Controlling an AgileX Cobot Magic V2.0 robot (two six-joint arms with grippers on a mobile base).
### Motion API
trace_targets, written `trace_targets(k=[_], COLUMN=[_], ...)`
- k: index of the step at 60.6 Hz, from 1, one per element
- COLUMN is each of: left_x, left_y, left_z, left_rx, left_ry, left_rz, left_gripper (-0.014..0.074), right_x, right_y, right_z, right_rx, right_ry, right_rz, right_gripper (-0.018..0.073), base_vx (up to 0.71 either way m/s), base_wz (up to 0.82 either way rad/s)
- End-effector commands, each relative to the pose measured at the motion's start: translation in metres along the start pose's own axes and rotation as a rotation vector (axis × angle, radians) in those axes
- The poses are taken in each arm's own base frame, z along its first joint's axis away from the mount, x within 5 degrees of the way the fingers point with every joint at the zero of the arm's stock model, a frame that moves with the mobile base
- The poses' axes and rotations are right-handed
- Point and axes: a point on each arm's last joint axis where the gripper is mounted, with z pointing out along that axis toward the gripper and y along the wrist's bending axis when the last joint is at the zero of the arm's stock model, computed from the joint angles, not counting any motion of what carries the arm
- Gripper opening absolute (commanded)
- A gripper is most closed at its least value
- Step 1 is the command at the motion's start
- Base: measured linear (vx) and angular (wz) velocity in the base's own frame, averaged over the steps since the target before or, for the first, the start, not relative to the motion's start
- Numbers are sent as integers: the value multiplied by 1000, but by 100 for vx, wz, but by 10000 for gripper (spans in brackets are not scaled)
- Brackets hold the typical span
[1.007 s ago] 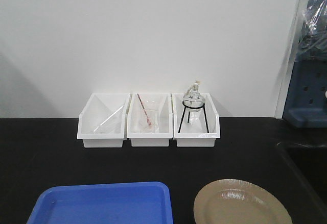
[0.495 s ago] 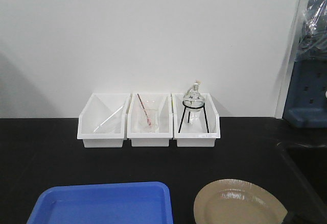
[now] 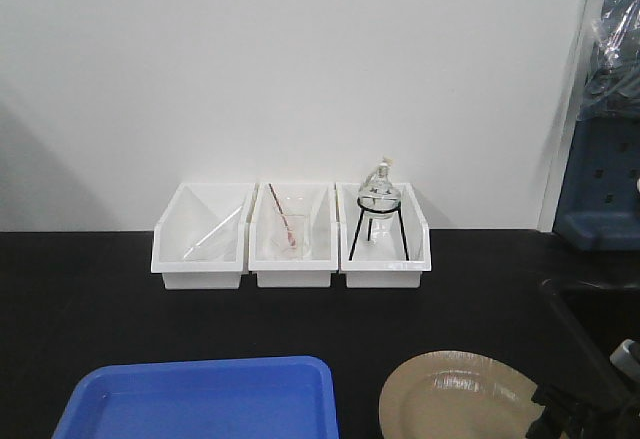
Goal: Place disk in tray to left cabinet
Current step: 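Move the right gripper to the beige plate's rim and grasp it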
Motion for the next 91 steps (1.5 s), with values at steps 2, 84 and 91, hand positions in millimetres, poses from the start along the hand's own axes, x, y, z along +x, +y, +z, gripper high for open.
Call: trace_targets(k=[2,84,91], left_x=[-19,-18,-16], left_y=[1,1,1], left_z=[0,0,0], left_rx=[-4,-3,0], left_ry=[-107,-103,-77], left_rz=[-5,-5,-5], left_gripper=[382,381,381], right_x=[-13,-14,-13], right_y=[11,40,45], right_z=[-1,46,43], right_rx=[-47,-455,-508], right_ry=[-22,74,94], right_rz=[3,-4,21], right_gripper=[592,-10,-8], base_vx=[0,0,0], base_wz=[0,0,0])
